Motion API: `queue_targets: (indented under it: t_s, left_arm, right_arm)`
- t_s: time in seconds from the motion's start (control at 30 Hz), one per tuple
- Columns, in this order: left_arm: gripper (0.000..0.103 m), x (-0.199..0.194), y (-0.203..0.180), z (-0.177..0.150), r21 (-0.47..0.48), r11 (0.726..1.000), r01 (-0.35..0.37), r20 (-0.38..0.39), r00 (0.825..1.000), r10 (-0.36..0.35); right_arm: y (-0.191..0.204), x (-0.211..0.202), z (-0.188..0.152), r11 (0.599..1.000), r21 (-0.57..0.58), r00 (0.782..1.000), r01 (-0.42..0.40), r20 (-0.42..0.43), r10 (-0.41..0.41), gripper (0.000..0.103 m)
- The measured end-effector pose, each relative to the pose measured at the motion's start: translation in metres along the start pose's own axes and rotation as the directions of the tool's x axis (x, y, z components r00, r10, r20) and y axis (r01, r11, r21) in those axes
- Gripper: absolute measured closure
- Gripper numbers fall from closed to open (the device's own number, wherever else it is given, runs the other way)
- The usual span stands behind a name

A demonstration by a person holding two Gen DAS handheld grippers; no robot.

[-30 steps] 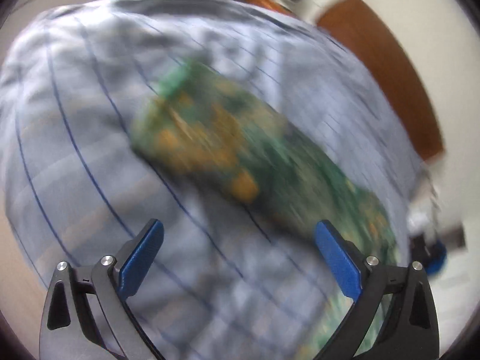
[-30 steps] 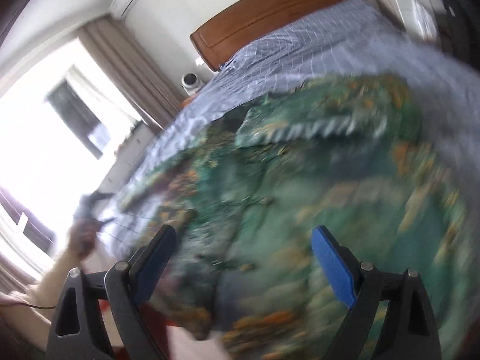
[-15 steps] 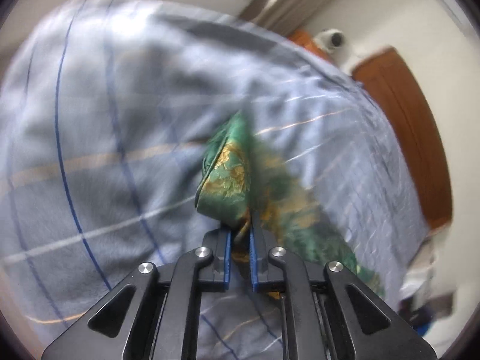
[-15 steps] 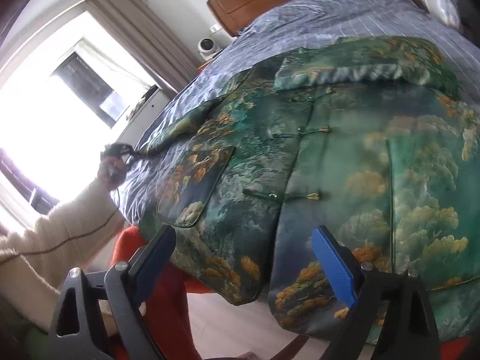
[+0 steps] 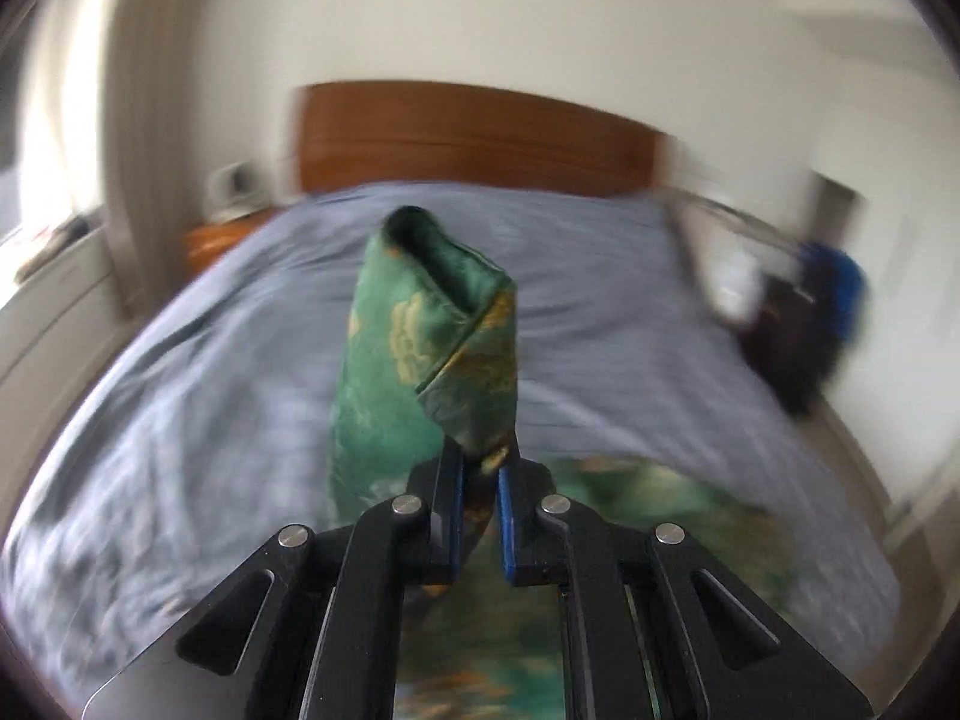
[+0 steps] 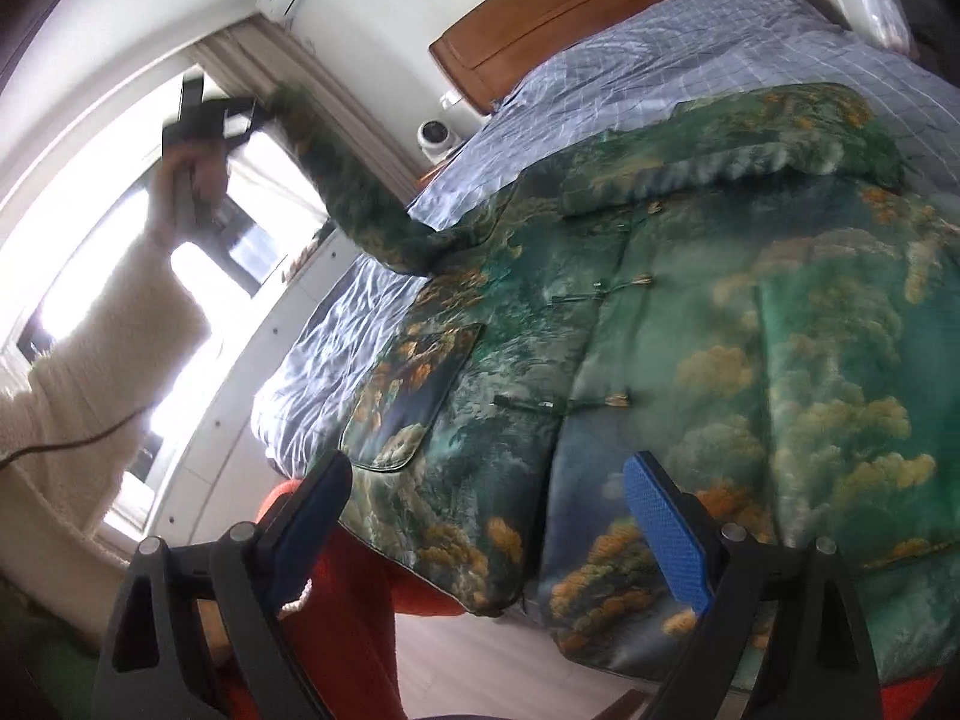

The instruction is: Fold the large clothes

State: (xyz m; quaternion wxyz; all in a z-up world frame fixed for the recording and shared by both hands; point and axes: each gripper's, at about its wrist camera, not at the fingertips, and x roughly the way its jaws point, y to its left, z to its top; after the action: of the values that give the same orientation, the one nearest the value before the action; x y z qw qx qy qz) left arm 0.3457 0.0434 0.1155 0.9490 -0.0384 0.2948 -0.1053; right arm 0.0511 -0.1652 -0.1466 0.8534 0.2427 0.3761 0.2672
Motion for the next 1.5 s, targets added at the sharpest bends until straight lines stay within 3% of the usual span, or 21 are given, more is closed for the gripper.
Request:
queue_targets:
  t_s: [0.13, 0.2, 0.27, 0.33, 0.4, 0.47, 0.57, 0.67, 0.73, 0.83, 1.0, 1.07, 1.2, 1.33, 1.37, 1.4, 1.43, 1.5]
  left_arm:
    - [0.095, 0.044, -0.116, -0.019, 0.125, 0.981, 0.149, -0.058, 0.988, -0.142]
    - [0.088, 0.08, -0.161, -0.046, 0.154, 0.967, 0.205, -0.149, 0.972, -0.183]
    - [0.072, 0.125, -0.193, -0.086, 0.188, 0.96, 0.207, -0.279, 0.949, -0.15]
    - [0.066, 0.149, -0.202, -0.118, 0.231, 0.959, 0.161, -0.356, 0.932, -0.071]
    - [0.065, 0.152, -0.19, -0.135, 0.237, 0.958, 0.162, -0.372, 0.926, -0.065]
    - [0.052, 0.145, -0.162, -0.138, 0.213, 0.962, 0.172, -0.368, 0.926, -0.084]
    - [0.031, 0.116, -0.111, -0.135, 0.193, 0.974, 0.116, -0.303, 0.951, -0.053]
    - [0.021, 0.082, -0.035, -0.131, 0.161, 0.987, -0.001, -0.225, 0.974, 0.038]
    - [0.017, 0.067, 0.015, -0.138, 0.1, 0.994, -0.038, -0.221, 0.974, 0.06]
    - [0.017, 0.06, 0.068, -0.17, 0.036, 0.999, -0.031, -0.278, 0.96, 0.04]
    - [0.017, 0.081, 0.069, -0.241, 0.111, 0.994, 0.002, -0.37, 0.928, 0.039]
    - [0.017, 0.098, 0.056, -0.258, 0.142, 0.99, -0.017, -0.387, 0.919, 0.072]
    - [0.018, 0.115, 0.046, -0.262, 0.134, 0.989, -0.057, -0.369, 0.924, 0.103]
    - [0.018, 0.128, 0.047, -0.256, 0.083, 0.988, -0.13, -0.343, 0.927, 0.151]
    - [0.018, 0.132, 0.049, -0.255, 0.07, 0.986, -0.153, -0.343, 0.924, 0.168]
    - [0.018, 0.135, 0.053, -0.255, 0.057, 0.982, -0.182, -0.345, 0.919, 0.191]
    - [0.018, 0.14, 0.06, -0.255, 0.033, 0.974, -0.225, -0.352, 0.909, 0.222]
    - [0.025, 0.144, 0.08, -0.254, -0.042, 0.954, -0.296, -0.363, 0.894, 0.261]
  right_arm:
    - [-0.01, -0.011, -0.003, 0.999, 0.029, 1.0, 0.013, 0.028, -0.014, 0.012]
    - [-0.013, -0.016, -0.004, 0.999, 0.039, 0.999, 0.017, 0.044, -0.019, 0.012]
    - [-0.017, -0.02, -0.004, 0.998, 0.053, 0.998, 0.022, 0.06, -0.026, 0.012]
    - [-0.021, -0.022, -0.004, 0.997, 0.071, 0.997, 0.029, 0.069, -0.034, 0.012]
    - [-0.026, -0.027, -0.005, 0.995, 0.089, 0.996, 0.036, 0.079, -0.043, 0.012]
    - [-0.034, -0.035, -0.008, 0.993, 0.106, 0.994, 0.041, 0.093, -0.051, 0.012]
    - [-0.046, -0.036, -0.009, 0.988, 0.15, 0.994, 0.044, 0.095, -0.059, 0.012]
    - [-0.053, -0.031, -0.005, 0.983, 0.178, 0.994, 0.033, 0.095, -0.051, 0.012]
    - [-0.051, -0.03, -0.001, 0.984, 0.174, 0.995, 0.028, 0.088, -0.044, 0.012]
    - [-0.05, -0.024, 0.026, 0.985, 0.174, 0.998, -0.011, 0.067, -0.001, 0.012]
    - [-0.07, 0.007, 0.116, 0.974, 0.228, 1.0, -0.012, 0.02, 0.007, 0.012]
    - [-0.08, 0.031, 0.156, 0.98, 0.19, 0.998, 0.056, 0.01, -0.059, 0.012]
    - [-0.103, 0.093, 0.208, 0.974, 0.187, 0.99, 0.129, -0.076, -0.117, 0.012]
    - [-0.123, 0.147, 0.228, 0.953, 0.215, 0.97, 0.215, -0.164, -0.182, 0.012]
    - [-0.129, 0.158, 0.229, 0.948, 0.225, 0.964, 0.225, -0.195, -0.183, 0.019]
    - [-0.132, 0.167, 0.228, 0.944, 0.227, 0.957, 0.238, -0.223, -0.187, 0.055]
    - [-0.133, 0.174, 0.228, 0.942, 0.218, 0.948, 0.256, -0.249, -0.2, 0.083]
    - [-0.124, 0.176, 0.236, 0.941, 0.162, 0.938, 0.298, -0.234, -0.257, 0.089]
